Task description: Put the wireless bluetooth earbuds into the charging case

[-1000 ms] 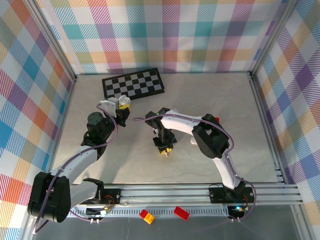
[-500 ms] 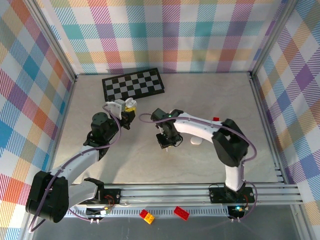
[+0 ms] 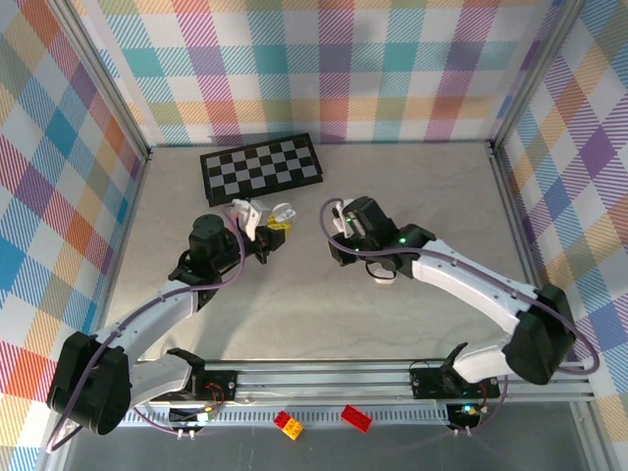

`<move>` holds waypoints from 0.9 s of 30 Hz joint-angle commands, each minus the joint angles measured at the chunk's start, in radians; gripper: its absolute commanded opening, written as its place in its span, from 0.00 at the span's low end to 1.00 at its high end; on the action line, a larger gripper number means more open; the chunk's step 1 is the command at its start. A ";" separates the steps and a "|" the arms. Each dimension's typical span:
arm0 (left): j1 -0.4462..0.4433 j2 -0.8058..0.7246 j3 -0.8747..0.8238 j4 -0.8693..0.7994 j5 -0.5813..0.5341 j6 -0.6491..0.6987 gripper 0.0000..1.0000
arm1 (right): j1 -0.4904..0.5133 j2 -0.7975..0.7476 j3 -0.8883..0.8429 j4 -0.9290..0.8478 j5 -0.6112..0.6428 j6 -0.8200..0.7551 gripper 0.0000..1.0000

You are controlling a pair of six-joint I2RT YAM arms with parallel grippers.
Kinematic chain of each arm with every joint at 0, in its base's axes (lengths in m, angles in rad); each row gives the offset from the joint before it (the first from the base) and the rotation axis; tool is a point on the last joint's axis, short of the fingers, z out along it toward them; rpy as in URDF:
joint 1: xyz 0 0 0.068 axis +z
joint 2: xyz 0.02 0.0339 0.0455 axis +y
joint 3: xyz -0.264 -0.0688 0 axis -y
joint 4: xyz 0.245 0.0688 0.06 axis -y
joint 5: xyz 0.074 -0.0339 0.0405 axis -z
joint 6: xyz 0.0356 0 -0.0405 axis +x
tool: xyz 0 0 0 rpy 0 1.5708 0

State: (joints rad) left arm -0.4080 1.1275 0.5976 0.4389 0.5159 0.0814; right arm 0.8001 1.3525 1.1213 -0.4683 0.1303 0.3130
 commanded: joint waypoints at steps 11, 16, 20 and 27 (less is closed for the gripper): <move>-0.104 0.124 0.166 -0.122 0.213 0.100 0.00 | -0.005 -0.171 0.021 0.187 -0.097 -0.148 0.20; -0.139 0.167 0.211 -0.158 0.243 0.111 0.00 | -0.007 -0.167 0.018 0.225 -0.151 -0.139 0.19; -0.155 0.191 0.236 -0.199 0.251 0.129 0.00 | -0.009 -0.167 0.018 0.231 -0.172 -0.141 0.18; -0.170 0.210 0.264 -0.216 0.266 0.133 0.00 | -0.010 -0.148 0.018 0.232 -0.187 -0.144 0.18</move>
State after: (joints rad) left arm -0.5655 1.3342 0.8280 0.2337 0.7433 0.1932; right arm 0.7967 1.1961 1.1213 -0.2756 -0.0311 0.1921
